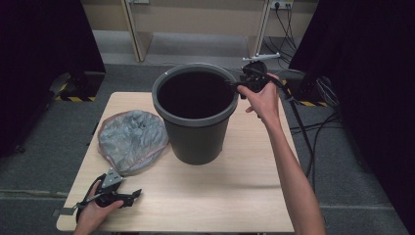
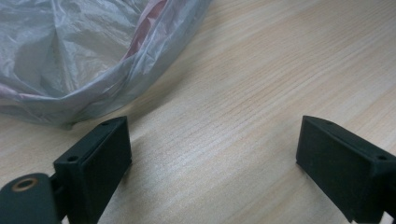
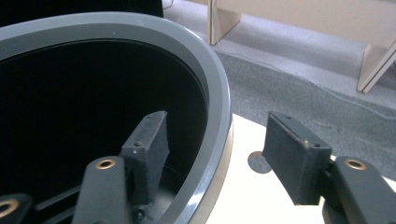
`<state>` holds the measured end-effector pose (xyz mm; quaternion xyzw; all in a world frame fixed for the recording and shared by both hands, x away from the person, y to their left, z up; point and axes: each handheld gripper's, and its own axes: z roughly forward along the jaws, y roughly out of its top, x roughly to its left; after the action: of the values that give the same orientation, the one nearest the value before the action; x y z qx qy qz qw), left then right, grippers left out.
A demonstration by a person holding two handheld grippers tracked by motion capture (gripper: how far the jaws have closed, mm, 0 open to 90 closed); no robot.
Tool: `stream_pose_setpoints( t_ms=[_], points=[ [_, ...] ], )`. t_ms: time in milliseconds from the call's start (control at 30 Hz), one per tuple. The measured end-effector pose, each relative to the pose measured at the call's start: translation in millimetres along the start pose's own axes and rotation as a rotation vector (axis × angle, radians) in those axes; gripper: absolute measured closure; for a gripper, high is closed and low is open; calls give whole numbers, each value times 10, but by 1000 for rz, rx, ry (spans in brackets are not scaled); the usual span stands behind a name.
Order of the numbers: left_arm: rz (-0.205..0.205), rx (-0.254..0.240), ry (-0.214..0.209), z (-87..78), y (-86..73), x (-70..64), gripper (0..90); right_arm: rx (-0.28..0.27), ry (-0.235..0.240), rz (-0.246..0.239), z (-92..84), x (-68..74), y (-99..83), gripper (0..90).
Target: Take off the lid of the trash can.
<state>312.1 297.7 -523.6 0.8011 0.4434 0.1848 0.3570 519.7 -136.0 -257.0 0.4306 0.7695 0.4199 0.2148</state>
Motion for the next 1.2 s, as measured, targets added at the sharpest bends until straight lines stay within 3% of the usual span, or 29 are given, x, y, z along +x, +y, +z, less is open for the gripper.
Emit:
stream_pose_setpoints(
  t_ms=[133,267,400,533,633,800,1000,1200],
  points=[
    [1,1,0,-1,0,0,94,48,-3,12,51,5,-10,464],
    [0,0,0,-1,0,0,94,79,15,0,97,23,-18,601],
    [0,0,0,-1,0,0,94,94,-5,9,103,45,-7,630],
    [1,2,1,-4,-1,2,95,102,-42,-19,95,92,20,655],
    [1,2,1,-4,-2,1,95,48,-81,-37,74,127,64,739],
    [-2,1,1,-7,-5,3,96,0,-103,-45,64,153,159,765],
    [-2,1,2,-11,-9,7,96,-64,-66,7,-60,64,226,781],
    [-1,1,1,-13,-11,8,96,-101,-72,27,-224,-60,224,782]
  ],
)
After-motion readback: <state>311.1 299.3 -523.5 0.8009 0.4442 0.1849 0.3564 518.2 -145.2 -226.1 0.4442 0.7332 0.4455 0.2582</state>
